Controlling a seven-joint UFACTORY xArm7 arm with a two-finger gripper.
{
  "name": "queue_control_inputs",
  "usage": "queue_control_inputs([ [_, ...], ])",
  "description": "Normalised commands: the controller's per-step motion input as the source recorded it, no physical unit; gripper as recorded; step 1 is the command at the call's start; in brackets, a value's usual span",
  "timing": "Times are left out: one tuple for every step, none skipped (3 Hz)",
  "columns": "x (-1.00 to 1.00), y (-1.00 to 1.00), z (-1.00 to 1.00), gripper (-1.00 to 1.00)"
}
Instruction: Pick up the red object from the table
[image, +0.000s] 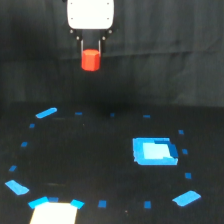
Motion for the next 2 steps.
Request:
queue_control_inputs([
  [-0.15, -0.15, 0.05, -1.0],
  [-0.05, -0.07, 0.22, -0.83],
])
